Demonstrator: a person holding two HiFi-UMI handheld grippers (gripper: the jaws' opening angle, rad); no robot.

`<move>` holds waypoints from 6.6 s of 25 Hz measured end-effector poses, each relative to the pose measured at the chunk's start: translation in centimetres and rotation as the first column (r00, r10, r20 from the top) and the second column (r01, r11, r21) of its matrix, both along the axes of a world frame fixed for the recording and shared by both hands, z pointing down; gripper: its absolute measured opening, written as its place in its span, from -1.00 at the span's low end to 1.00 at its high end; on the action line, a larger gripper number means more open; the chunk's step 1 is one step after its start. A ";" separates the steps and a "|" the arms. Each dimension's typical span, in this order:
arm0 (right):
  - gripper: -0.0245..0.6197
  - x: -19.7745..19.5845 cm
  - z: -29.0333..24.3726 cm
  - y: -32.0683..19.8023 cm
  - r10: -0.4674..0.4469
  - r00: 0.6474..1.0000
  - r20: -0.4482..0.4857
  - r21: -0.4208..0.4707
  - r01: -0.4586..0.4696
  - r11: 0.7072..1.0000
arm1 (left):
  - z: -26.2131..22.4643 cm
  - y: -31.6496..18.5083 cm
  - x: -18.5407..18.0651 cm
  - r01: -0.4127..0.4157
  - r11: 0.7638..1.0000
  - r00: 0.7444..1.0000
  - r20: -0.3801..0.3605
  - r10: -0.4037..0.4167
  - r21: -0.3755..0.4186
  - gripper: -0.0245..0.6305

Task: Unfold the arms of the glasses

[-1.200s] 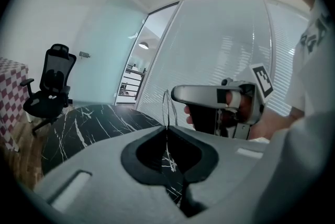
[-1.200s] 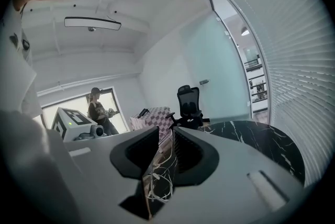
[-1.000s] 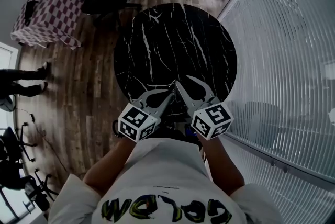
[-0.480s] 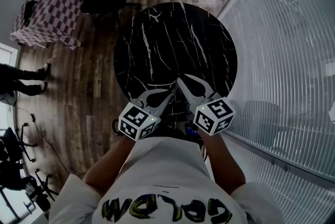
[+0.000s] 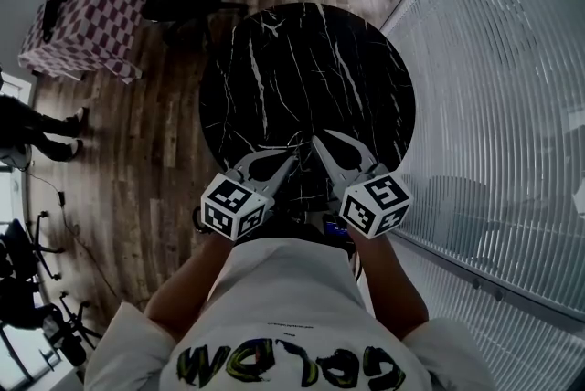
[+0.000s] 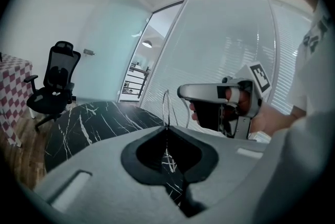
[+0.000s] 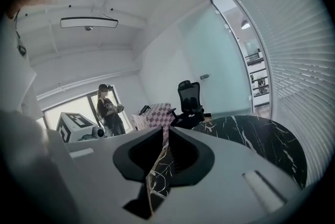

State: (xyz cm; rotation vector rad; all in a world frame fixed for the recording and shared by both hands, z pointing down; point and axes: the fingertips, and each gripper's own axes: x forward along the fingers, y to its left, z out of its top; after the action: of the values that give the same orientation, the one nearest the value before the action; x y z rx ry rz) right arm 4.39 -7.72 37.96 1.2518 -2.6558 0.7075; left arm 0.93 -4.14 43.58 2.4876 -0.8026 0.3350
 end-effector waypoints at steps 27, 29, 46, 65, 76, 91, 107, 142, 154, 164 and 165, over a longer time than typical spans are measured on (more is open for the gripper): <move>-0.81 2.4 2.5 2.1 0.015 0.997 -0.073 -0.047 -0.019 0.999 | 0.0 -4.6 -4.7 0.198 0.979 0.980 -0.029 -0.199 -0.038 -0.91; -0.81 2.5 2.7 2.3 0.014 0.997 -0.079 -0.054 -0.018 0.998 | -0.2 -4.8 -5.1 0.207 0.977 0.977 -0.035 -0.208 -0.043 -0.91; -0.81 2.7 4.0 3.1 0.003 0.997 -0.078 -0.074 -0.009 0.997 | -0.6 -5.0 -5.2 0.189 0.982 0.982 0.006 -0.189 -0.019 -0.91; -0.66 2.3 2.4 2.5 -0.007 0.999 -0.047 -0.039 0.005 0.999 | 0.2 -3.7 -4.0 0.110 0.994 0.990 0.082 -0.112 0.022 -0.91; -0.66 1.2 0.6 1.1 -0.047 0.992 -0.119 0.031 0.051 0.998 | 0.2 -2.5 -2.8 0.064 0.998 0.993 0.100 -0.066 0.028 -0.91; -0.60 -3.4 5.0 3.6 -0.284 0.877 -0.387 0.005 0.310 0.951 | -0.4 -2.4 -1.5 0.045 0.998 0.993 0.112 -0.048 0.034 -0.91; -0.66 -4.2 8.8 3.2 -0.227 0.619 -0.752 -0.013 0.330 0.944 | 0.5 -2.9 -0.9 0.106 0.994 0.980 0.170 -0.106 0.009 -0.91; -0.90 0.8 8.3 0.8 -0.087 0.297 -0.951 0.025 0.353 0.935 | 2.8 -2.5 -2.9 0.098 0.995 0.953 0.289 -0.094 0.002 -0.90; -0.90 0.9 6.3 -0.3 -0.034 0.184 -0.982 0.042 0.396 0.917 | 2.8 -2.2 -3.7 0.084 0.996 0.948 0.308 -0.077 -0.010 -0.90; -0.90 1.1 5.6 -0.8 -0.017 0.103 -0.995 0.032 0.454 0.890 | 3.0 -1.9 -3.7 0.071 0.997 0.943 0.327 -0.065 -0.006 -0.90; -0.90 1.1 5.6 -0.8 -0.015 0.095 -0.995 0.031 0.462 0.886 | 3.2 -1.7 -3.7 0.069 0.998 0.942 0.331 -0.061 -0.011 -0.90</move>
State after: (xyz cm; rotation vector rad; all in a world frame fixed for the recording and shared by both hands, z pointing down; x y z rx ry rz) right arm 5.52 -8.57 43.58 0.7359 -1.6356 -0.6117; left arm -2.75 -5.88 46.82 2.4096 -1.0035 0.7485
